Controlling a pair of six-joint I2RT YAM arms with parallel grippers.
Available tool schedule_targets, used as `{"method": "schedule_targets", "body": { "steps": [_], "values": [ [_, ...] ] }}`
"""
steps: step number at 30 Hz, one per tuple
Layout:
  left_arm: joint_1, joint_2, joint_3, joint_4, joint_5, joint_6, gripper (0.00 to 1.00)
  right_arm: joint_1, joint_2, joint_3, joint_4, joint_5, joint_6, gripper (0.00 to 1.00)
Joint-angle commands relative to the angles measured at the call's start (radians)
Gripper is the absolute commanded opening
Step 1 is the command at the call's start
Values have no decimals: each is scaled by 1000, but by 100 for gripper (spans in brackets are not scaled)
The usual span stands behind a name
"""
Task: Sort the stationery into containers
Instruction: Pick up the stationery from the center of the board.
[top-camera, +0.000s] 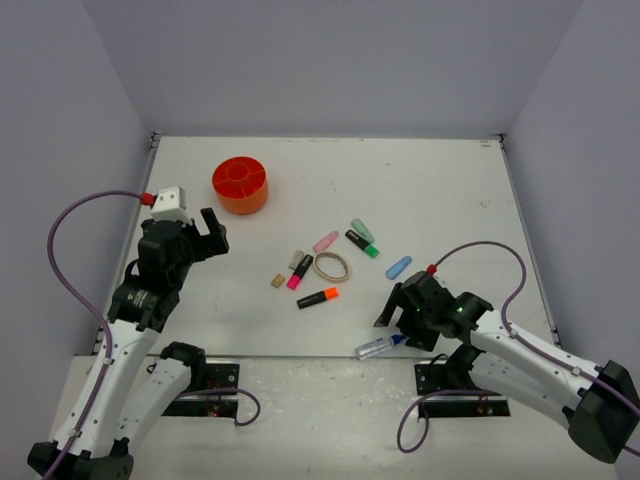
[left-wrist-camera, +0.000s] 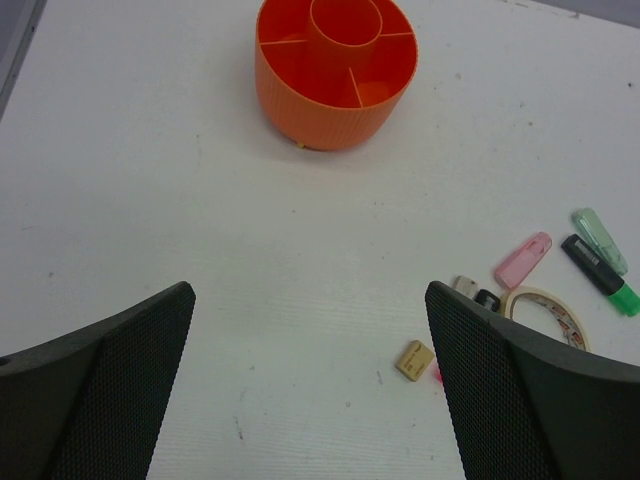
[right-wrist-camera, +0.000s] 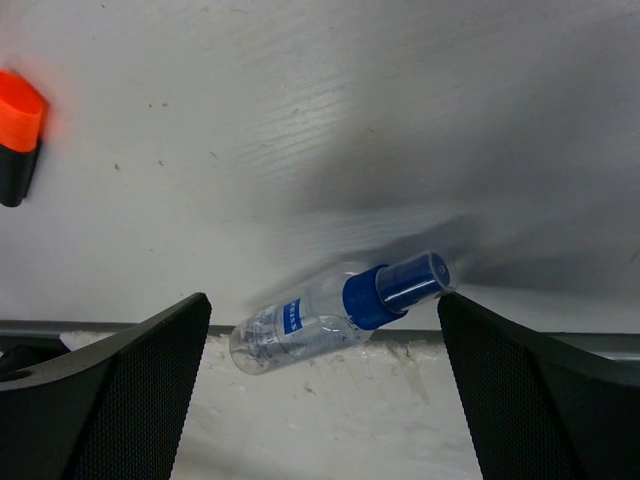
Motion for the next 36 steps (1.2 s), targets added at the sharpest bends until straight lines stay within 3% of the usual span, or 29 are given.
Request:
{"method": "schedule_targets", "body": {
  "steps": [1, 12, 16, 21, 27, 29, 31, 32, 34, 36],
  "values": [
    [-5, -9, -3, 32, 9, 21, 100, 11, 5, -2, 73, 50, 84, 98],
    [-5, -16, -3, 30, 6, 21, 100, 61, 177, -13, 171, 84, 73, 65],
    [-5, -17, -3, 30, 6, 21, 100, 146, 305, 69, 116, 177, 77, 64],
    [-5, -16, -3, 30, 5, 19, 100, 235, 418, 90, 164, 173, 119, 58],
    [-8, -14, -3, 30, 5, 19, 100, 319, 527, 152, 155, 188, 148, 59],
    [-8, -14, -3, 28, 3, 19, 100, 329, 545, 150, 188, 185, 148, 43],
    [-8, -14, -3, 28, 2, 19, 100, 331, 558, 153, 199, 191, 148, 36],
    [-8, -14, -5, 28, 2, 18, 100, 331, 568, 165, 198, 206, 140, 21],
    [-9, -12, -6, 28, 2, 18, 100, 332, 573, 182, 190, 227, 123, 0],
    [-10, -7, -6, 30, 2, 17, 100, 331, 573, 216, 177, 266, 91, 0]
  ]
}}
